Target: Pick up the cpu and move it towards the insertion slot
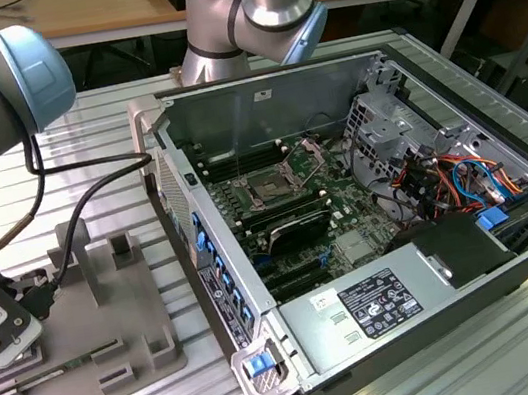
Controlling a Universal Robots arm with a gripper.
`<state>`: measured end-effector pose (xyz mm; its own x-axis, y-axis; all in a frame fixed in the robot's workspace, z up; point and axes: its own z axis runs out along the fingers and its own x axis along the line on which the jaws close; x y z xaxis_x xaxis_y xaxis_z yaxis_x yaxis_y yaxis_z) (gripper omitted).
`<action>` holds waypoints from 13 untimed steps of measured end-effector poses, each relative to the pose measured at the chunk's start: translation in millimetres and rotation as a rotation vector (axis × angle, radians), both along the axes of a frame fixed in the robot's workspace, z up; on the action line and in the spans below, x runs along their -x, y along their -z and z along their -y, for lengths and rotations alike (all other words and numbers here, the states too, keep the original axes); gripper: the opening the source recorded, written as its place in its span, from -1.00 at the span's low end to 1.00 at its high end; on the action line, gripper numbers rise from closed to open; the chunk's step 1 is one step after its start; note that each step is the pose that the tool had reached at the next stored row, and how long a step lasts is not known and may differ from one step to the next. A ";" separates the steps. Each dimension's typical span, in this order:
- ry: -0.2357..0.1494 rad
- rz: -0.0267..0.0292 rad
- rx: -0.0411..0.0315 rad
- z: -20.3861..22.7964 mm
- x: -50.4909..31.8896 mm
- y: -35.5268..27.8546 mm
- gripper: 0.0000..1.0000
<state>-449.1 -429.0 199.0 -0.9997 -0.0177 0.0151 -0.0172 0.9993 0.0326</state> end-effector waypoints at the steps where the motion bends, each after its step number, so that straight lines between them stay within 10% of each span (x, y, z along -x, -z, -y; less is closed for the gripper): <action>1: 0.000 -0.0001 0.0001 0.0 0.0 -0.1 0.09; 13: 0.000 0.0001 0.0000 0.0 -0.2 -8.0 0.09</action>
<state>-448.9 -429.0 207.0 -0.9997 -0.0176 0.0149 -0.0171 0.9993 0.0327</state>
